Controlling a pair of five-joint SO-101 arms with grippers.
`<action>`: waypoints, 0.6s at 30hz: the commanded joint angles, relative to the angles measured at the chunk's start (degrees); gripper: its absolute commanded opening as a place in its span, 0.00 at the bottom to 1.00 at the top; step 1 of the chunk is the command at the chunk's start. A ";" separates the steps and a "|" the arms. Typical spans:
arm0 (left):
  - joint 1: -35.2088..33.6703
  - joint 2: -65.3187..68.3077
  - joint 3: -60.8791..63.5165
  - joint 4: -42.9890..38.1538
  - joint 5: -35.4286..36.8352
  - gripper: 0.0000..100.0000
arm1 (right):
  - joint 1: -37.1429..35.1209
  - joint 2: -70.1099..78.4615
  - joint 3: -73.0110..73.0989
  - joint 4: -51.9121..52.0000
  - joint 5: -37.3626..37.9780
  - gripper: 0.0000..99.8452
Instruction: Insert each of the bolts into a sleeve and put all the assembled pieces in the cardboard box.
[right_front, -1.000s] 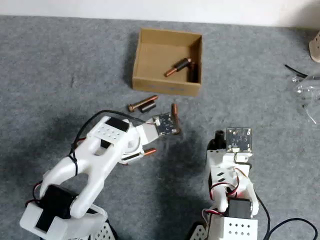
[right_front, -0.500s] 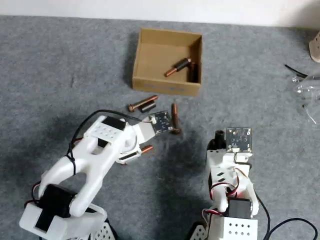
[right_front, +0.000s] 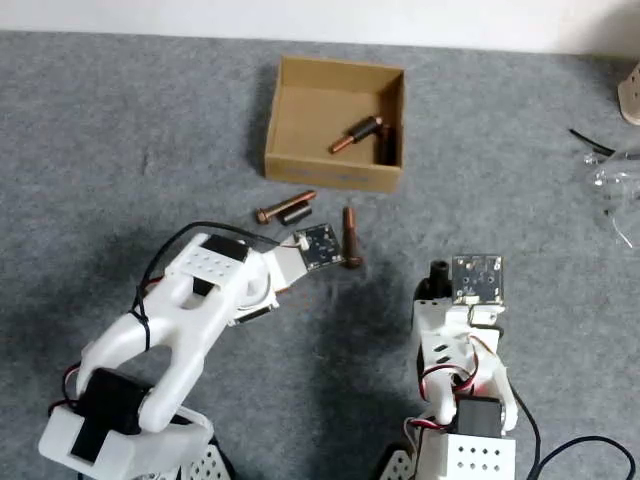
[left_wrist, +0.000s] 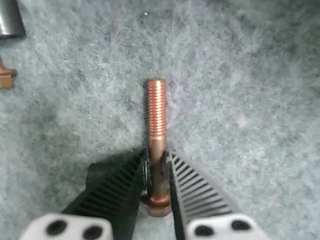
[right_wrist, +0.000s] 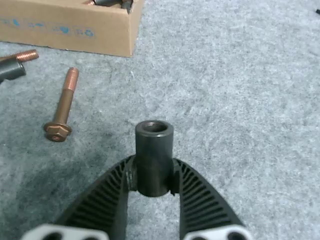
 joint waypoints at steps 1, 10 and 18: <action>-0.75 0.13 0.22 -0.18 0.00 0.01 | 0.66 -0.31 0.84 -2.07 0.97 0.00; 2.86 -1.71 -2.24 3.60 0.09 0.01 | 0.48 -0.31 0.92 -2.33 1.05 0.00; 8.84 -10.95 -9.71 20.40 0.18 0.01 | 0.57 -0.31 0.92 -2.33 1.05 0.00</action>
